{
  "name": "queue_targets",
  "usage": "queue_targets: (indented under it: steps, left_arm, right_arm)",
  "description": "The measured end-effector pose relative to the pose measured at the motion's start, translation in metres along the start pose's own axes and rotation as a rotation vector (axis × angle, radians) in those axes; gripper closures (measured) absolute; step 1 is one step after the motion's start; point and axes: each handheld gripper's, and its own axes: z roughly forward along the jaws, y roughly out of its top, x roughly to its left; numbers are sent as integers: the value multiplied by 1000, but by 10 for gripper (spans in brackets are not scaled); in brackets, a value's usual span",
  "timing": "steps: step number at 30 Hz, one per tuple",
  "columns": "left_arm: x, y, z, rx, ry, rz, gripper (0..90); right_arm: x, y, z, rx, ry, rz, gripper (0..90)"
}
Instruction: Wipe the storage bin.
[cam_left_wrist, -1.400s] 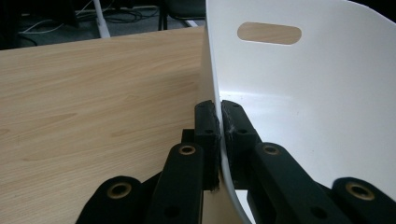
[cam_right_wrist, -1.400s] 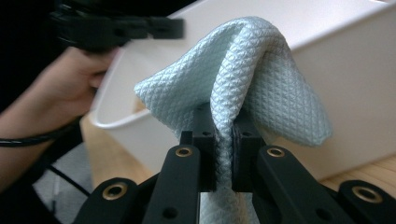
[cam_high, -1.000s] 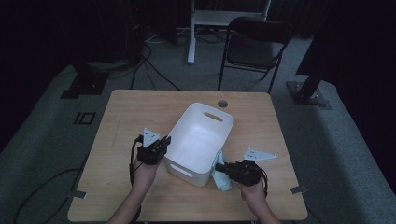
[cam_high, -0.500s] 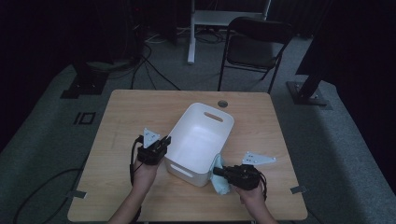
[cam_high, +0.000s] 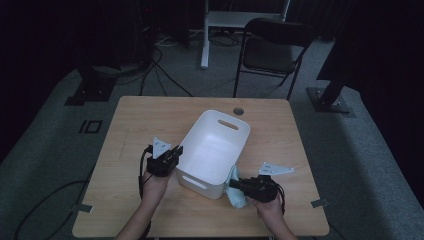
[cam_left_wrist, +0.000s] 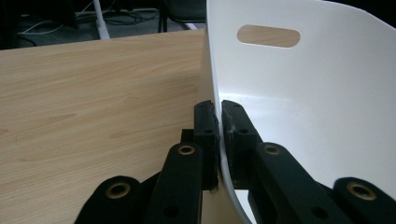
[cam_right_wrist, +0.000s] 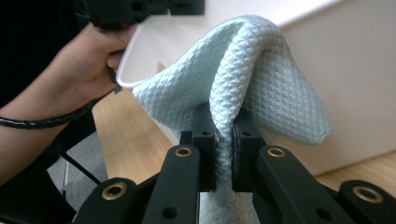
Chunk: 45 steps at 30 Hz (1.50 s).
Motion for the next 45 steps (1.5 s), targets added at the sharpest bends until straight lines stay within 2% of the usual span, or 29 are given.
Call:
queue_targets:
  steps: [2, 8, 15, 18, 20, 21, 24, 25, 28, 34, 45]
  left_arm:
    - [0, 0, 0, -1, -1, -1, 856]
    - [0, 0, 0, -1, -8, -2, 857]
    - [0, 0, 0, -2, -8, -5, 856]
    - [0, 0, 0, -2, -8, -7, 856]
    - [1, 0, 0, -1, -10, -6, 856]
    - [1, 0, 0, -1, -11, -8, 856]
    - [2, 0, 0, 2, -14, -7, 856]
    - [2, 0, 0, 3, -15, -8, 855]
    - [2, 0, 0, 3, -18, -8, 855]
    - [2, 0, 1, 3, -24, -5, 848]
    - [4, 1, 1, 7, -41, 12, 849]
  right_arm:
    - [-1, 5, -6, -16, -8, -20, 830]
    - [-14, 12, -16, -51, -31, -2, 830]
    - [-29, 21, -27, -76, -80, -10, 830]
    - [-42, 24, -32, -89, -114, -5, 830]
    - [-56, 27, -37, -106, -145, 10, 830]
    - [-56, 27, -37, -106, -145, 10, 830]
    - [-71, 30, -40, -121, -177, 25, 830]
    - [-80, 33, -42, -135, -191, 33, 830]
    - [-88, 37, -43, -144, -207, 42, 830]
    - [-105, 44, -38, -156, -217, 79, 829]
    - [-116, 60, -21, -147, -201, 85, 827]
